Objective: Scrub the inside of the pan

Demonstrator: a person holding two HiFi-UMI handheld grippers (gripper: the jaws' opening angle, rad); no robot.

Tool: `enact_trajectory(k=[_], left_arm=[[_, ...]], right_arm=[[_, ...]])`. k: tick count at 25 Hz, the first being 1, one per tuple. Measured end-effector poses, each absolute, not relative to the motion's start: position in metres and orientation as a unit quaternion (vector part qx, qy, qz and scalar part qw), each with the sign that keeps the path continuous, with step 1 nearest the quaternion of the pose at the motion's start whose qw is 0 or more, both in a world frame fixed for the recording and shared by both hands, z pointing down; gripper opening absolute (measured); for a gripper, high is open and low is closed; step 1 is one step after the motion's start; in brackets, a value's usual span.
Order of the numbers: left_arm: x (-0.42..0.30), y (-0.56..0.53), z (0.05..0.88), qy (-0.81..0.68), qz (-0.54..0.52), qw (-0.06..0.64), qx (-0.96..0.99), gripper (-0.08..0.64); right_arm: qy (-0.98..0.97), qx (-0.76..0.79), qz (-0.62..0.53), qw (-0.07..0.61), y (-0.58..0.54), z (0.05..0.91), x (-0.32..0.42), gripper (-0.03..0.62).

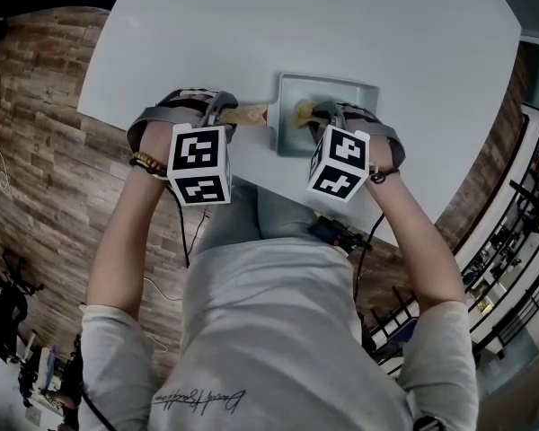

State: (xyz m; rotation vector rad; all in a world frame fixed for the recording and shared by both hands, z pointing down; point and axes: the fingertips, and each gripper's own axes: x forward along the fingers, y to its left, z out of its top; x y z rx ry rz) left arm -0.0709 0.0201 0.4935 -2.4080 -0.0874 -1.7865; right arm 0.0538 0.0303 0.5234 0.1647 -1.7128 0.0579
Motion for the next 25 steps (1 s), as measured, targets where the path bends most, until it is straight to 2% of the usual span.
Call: enact_trajectory(k=[9,25], left_arm=[[-0.071,0.019,0.491,-0.028,-0.594,0.07,-0.801,0.149],[-0.072,0.016,0.496,-0.01,-0.607,0.054,-0.793,0.149]], right_arm=[[-0.745,0.109,0.0,0.658,-0.019,0.522,0.063,0.071],[-0.748,0.067,0.02,0.659,0.013,0.524,0.065,0.069]])
